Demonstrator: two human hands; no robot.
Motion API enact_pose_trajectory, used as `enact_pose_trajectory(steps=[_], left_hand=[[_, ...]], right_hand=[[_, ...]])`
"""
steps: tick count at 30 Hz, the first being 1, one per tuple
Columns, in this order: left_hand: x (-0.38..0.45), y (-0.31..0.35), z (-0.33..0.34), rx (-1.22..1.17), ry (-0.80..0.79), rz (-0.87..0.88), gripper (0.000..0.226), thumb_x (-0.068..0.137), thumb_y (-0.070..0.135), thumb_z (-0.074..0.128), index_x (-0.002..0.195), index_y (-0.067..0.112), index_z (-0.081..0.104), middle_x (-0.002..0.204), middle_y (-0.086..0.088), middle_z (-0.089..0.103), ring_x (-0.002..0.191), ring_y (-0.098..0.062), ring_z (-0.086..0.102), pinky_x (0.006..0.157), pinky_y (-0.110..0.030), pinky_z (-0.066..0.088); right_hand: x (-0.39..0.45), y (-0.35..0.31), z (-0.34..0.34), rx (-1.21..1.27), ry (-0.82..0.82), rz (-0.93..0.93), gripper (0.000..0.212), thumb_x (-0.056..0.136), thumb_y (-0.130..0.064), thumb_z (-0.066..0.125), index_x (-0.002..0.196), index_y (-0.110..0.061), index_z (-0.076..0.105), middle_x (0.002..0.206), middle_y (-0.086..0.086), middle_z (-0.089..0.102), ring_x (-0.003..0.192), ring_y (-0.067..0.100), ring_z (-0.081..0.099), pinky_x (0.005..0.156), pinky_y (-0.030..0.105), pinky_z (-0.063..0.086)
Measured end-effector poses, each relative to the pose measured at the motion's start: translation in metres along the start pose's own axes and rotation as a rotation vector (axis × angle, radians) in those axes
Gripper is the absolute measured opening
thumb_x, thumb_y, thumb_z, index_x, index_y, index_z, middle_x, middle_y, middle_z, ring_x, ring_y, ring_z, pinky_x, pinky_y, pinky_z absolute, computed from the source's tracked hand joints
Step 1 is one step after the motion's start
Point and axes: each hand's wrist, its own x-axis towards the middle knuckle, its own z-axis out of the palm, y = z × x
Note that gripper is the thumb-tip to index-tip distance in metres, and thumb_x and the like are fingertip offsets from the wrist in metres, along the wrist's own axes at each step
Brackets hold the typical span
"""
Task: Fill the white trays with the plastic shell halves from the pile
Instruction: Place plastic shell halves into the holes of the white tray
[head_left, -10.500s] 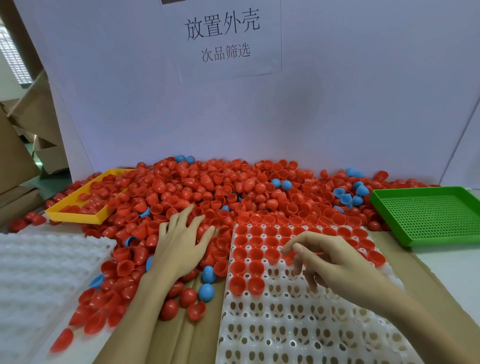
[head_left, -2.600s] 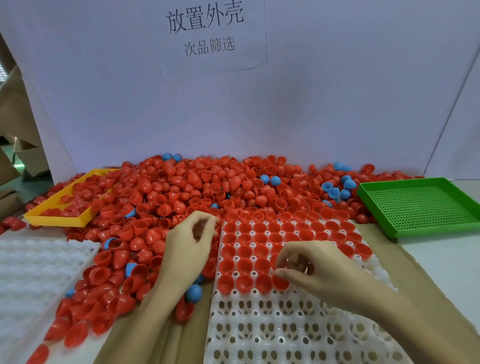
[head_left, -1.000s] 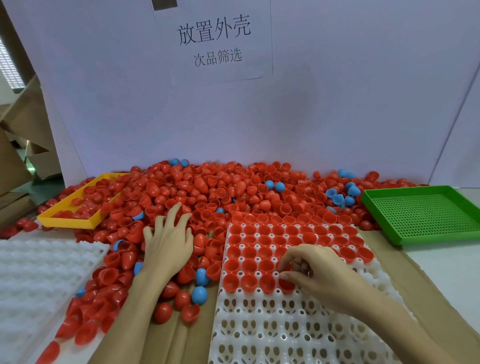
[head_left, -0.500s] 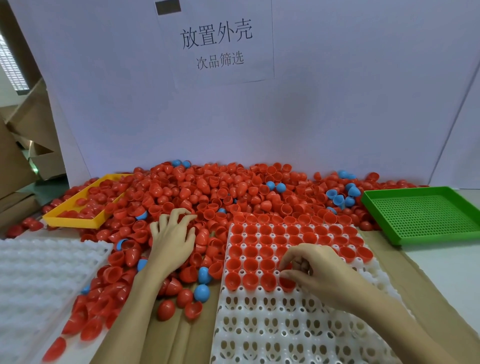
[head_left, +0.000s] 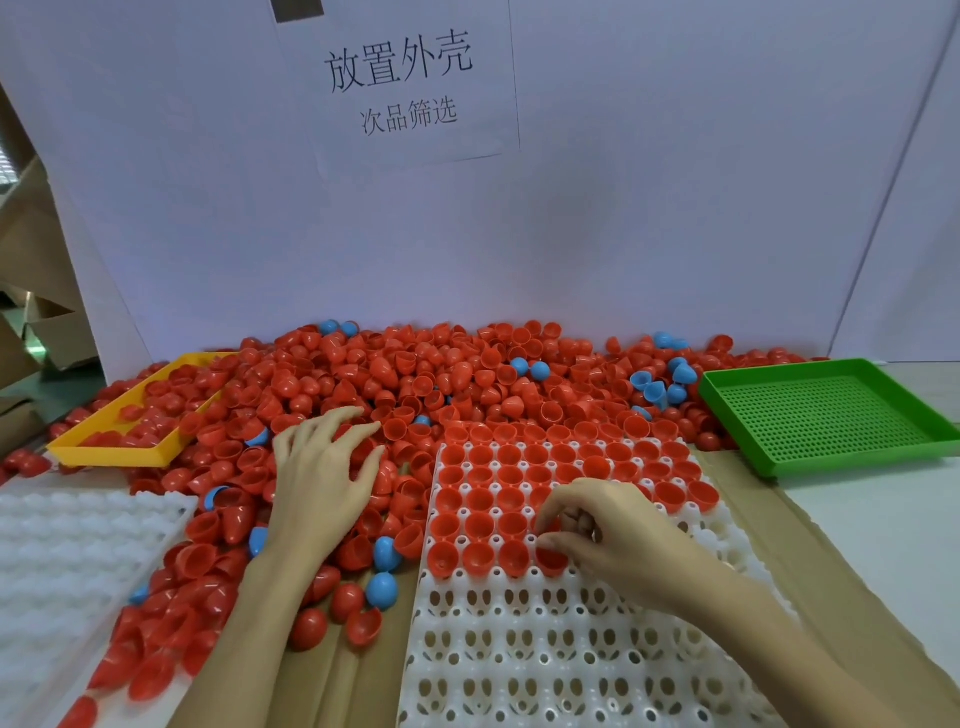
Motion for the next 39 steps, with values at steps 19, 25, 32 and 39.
enact_pose_trajectory(steps=[19, 25, 32, 39], left_hand=[[-0.003, -0.006, 0.004, 0.035, -0.222, -0.274, 0.034, 0.101, 0.037, 0.061, 0.133, 0.025, 0.061, 0.123, -0.001, 0.058, 0.121, -0.025, 0.045, 0.102, -0.047, 0.031], [-0.003, 0.004, -0.005, -0.008, -0.126, -0.264, 0.042, 0.100, 0.038, 0.059, 0.137, 0.021, 0.049, 0.112, -0.008, 0.056, 0.106, -0.029, 0.054, 0.100, -0.049, 0.034], [-0.006, 0.028, -0.026, -0.607, -0.130, -0.195, 0.046, 0.082, 0.012, 0.049, 0.120, 0.035, 0.037, 0.107, 0.006, 0.040, 0.098, -0.014, 0.044, 0.097, -0.033, 0.039], [-0.021, 0.086, -0.031, -1.006, -0.220, -0.021, 0.044, 0.098, 0.018, 0.066, 0.135, 0.033, 0.048, 0.110, 0.010, 0.057, 0.116, -0.019, 0.059, 0.104, -0.026, 0.046]], right_hand=[[-0.001, -0.004, -0.001, 0.000, -0.012, 0.009, 0.006, 0.098, -0.032, 0.071, 0.103, -0.030, 0.074, 0.083, -0.012, 0.064, 0.086, -0.003, 0.058, 0.077, 0.015, 0.049], [0.000, -0.004, -0.002, 0.010, -0.023, 0.016, 0.008, 0.098, -0.032, 0.071, 0.104, -0.029, 0.074, 0.086, -0.010, 0.067, 0.087, 0.001, 0.060, 0.076, 0.016, 0.051], [-0.001, -0.001, -0.004, 0.128, -0.015, 0.028, 0.006, 0.101, -0.031, 0.068, 0.105, -0.031, 0.073, 0.080, -0.010, 0.068, 0.076, 0.003, 0.063, 0.068, 0.017, 0.051], [-0.001, -0.007, -0.004, 0.285, 0.122, -0.030, 0.012, 0.102, -0.031, 0.066, 0.112, -0.037, 0.066, 0.083, -0.010, 0.066, 0.068, 0.006, 0.061, 0.063, 0.022, 0.051]])
